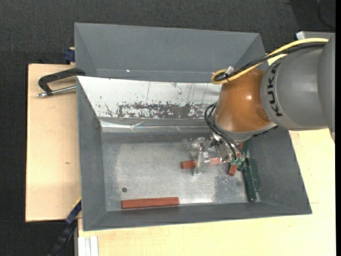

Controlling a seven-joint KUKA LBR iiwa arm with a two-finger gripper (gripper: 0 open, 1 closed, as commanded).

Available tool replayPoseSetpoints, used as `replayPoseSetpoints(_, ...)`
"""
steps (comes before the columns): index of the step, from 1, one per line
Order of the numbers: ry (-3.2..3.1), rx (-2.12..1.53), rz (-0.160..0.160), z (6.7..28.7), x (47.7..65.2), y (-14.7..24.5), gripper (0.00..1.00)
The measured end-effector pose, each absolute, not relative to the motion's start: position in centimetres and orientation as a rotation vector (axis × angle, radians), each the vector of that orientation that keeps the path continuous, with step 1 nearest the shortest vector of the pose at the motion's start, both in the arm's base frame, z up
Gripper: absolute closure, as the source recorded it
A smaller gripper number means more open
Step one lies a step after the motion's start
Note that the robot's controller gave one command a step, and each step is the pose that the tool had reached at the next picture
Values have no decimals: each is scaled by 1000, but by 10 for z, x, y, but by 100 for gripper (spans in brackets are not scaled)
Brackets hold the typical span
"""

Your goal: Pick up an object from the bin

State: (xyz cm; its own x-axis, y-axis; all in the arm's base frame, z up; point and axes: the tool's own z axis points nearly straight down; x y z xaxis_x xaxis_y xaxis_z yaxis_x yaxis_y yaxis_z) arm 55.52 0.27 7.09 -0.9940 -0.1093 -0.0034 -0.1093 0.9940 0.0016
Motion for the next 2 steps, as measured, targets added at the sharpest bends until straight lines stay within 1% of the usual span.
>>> replayPoseSetpoints(1, 3134, -172, 3, 71, 555, 3, 100)
replayPoseSetpoints(2, 3126, -199, 0, 269, 538, -6, 100)
